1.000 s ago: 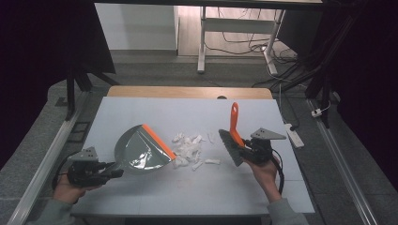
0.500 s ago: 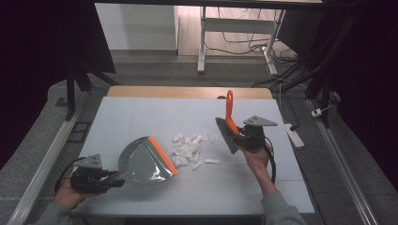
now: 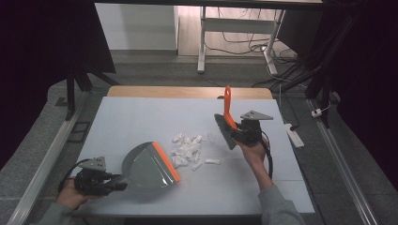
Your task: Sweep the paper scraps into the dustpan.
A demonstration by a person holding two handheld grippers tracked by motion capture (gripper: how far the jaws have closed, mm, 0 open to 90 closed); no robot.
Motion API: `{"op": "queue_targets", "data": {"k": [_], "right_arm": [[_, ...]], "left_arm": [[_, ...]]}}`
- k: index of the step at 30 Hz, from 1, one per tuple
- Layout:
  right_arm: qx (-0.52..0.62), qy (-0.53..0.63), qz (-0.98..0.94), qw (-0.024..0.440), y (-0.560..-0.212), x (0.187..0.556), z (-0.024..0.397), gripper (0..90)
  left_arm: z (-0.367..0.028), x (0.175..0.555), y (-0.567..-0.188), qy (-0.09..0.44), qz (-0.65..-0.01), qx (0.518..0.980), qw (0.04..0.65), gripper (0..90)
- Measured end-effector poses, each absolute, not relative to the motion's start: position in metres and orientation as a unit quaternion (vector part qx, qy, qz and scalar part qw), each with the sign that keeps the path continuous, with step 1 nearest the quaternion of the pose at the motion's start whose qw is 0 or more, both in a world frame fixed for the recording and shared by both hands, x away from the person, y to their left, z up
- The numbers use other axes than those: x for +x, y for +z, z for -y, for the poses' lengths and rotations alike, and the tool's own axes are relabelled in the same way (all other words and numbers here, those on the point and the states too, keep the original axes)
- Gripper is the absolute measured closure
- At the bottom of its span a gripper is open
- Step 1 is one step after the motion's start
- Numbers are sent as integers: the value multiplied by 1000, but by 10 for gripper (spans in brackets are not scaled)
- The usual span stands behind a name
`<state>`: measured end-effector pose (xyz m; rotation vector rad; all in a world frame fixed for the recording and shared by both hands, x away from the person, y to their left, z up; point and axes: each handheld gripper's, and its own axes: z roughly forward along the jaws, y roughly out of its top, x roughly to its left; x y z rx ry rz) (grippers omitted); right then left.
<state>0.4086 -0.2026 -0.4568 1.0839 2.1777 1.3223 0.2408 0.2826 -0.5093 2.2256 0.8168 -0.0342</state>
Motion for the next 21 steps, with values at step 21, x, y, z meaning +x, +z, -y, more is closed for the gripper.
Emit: {"op": "queue_targets", "data": {"k": [21], "right_arm": [[397,430,-790,183,-458,442,175,700]], "left_arm": [[-279,250,-512,-25,-315,874,369,610]]}}
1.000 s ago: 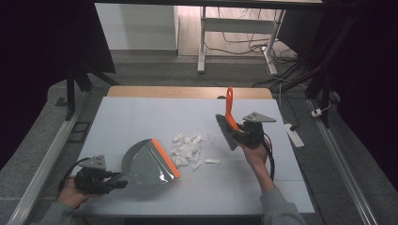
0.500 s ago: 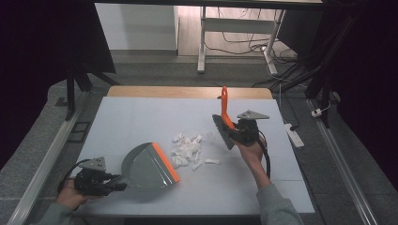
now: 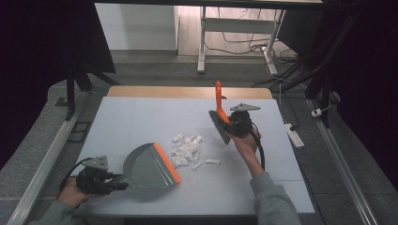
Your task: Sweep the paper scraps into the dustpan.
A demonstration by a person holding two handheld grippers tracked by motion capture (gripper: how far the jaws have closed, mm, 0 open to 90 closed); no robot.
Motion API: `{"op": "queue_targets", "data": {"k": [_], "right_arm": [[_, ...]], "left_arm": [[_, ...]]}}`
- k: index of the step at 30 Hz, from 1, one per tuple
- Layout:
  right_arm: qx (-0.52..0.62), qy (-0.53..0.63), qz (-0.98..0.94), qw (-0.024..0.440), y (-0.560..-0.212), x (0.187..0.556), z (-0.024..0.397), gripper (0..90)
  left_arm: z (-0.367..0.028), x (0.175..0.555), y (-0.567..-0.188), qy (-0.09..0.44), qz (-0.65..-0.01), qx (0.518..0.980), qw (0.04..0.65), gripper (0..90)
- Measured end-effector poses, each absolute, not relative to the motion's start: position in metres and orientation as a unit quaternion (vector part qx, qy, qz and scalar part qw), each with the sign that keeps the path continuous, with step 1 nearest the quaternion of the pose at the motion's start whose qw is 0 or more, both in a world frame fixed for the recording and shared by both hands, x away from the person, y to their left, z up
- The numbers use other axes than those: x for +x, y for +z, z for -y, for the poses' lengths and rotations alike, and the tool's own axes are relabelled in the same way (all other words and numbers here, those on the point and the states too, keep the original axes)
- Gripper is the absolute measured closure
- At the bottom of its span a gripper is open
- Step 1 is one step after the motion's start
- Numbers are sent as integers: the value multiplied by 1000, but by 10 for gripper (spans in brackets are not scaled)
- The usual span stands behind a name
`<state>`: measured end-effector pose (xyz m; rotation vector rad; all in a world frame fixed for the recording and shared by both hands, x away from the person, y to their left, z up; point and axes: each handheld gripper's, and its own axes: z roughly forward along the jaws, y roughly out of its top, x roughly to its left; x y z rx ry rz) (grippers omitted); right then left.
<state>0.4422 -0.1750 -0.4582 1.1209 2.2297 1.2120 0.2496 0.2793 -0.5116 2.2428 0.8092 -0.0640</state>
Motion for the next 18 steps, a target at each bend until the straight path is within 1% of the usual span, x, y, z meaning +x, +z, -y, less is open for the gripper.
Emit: {"op": "queue_targets", "data": {"k": [10,18], "right_arm": [[405,371,-814,191,-473,466,156,702],[384,360,-832,176,-477,468,132,703]], "left_arm": [[-277,254,-516,-37,-307,881,358,610],[-271,257,-516,-38,-318,881,349,610]]}}
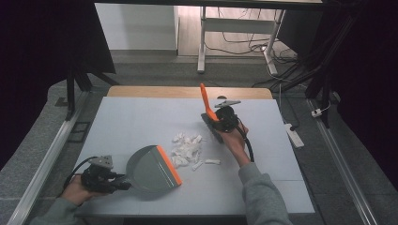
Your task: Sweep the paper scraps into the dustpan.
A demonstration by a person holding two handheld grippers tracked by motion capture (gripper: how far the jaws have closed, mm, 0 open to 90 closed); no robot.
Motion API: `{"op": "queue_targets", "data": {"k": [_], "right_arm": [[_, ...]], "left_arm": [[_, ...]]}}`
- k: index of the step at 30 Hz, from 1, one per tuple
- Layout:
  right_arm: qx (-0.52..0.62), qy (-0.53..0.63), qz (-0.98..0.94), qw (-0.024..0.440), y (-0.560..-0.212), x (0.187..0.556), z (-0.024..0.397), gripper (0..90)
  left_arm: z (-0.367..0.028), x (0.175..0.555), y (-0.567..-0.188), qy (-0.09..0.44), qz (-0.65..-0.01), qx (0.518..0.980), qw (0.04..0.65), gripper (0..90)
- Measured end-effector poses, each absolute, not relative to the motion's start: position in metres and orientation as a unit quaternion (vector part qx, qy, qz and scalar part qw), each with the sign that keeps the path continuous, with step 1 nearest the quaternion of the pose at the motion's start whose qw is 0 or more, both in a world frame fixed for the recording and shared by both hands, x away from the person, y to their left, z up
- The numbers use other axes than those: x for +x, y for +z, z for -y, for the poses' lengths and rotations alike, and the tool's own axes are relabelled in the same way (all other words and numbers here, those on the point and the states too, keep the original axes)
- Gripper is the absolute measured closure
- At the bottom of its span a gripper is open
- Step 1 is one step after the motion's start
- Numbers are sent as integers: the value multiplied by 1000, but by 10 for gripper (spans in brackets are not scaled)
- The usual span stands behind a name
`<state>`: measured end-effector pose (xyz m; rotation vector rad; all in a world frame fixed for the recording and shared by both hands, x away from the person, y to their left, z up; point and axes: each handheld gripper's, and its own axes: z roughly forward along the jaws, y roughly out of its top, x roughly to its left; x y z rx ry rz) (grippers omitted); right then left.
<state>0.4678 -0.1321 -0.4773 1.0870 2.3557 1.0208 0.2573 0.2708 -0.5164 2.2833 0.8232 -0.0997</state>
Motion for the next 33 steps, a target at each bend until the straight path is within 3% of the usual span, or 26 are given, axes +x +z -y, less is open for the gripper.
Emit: {"op": "queue_targets", "data": {"k": [11,23,33], "right_arm": [[311,322,-875,182,-483,450,86,702],[240,349,-898,120,-480,405,40,702],[200,374,-899,111,-472,380,23,702]], "left_arm": [[-264,261,-517,-38,-317,882,347,610],[-257,263,-517,-36,-323,879,349,609],[-256,263,-517,-39,-325,878,350,609]]}}
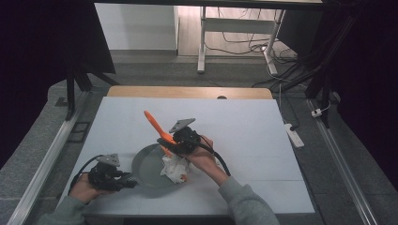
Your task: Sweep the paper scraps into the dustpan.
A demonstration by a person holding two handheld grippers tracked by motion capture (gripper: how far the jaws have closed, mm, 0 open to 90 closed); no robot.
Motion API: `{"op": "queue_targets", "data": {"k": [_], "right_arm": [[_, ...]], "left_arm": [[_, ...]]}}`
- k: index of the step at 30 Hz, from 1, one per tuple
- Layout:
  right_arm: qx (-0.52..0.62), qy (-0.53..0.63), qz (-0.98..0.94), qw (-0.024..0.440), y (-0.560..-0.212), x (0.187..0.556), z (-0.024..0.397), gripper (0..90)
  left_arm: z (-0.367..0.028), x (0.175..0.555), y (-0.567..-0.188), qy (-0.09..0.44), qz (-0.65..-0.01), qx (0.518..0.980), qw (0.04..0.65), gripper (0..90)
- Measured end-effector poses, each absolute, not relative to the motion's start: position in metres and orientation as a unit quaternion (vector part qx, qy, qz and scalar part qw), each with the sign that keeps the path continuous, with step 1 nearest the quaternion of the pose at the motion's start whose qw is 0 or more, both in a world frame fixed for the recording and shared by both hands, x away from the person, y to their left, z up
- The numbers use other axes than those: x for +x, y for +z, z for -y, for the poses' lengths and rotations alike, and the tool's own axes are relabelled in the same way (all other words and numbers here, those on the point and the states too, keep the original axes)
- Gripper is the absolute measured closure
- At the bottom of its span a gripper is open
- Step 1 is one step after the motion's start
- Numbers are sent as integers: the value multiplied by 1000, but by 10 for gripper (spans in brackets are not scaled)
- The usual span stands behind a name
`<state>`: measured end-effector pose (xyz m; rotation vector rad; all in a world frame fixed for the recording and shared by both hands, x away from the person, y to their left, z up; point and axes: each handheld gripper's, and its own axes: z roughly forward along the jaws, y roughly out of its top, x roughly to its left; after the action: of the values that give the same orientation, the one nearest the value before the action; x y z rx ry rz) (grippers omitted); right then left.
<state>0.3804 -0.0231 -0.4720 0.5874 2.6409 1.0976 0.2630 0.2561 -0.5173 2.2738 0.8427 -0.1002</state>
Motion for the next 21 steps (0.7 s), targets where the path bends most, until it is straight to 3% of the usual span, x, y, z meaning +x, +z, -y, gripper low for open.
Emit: {"op": "queue_targets", "data": {"k": [21], "right_arm": [[294,371,-867,155,-466,437,65,701]], "left_arm": [[-257,261,-518,-38,-339,872,351,609]]}}
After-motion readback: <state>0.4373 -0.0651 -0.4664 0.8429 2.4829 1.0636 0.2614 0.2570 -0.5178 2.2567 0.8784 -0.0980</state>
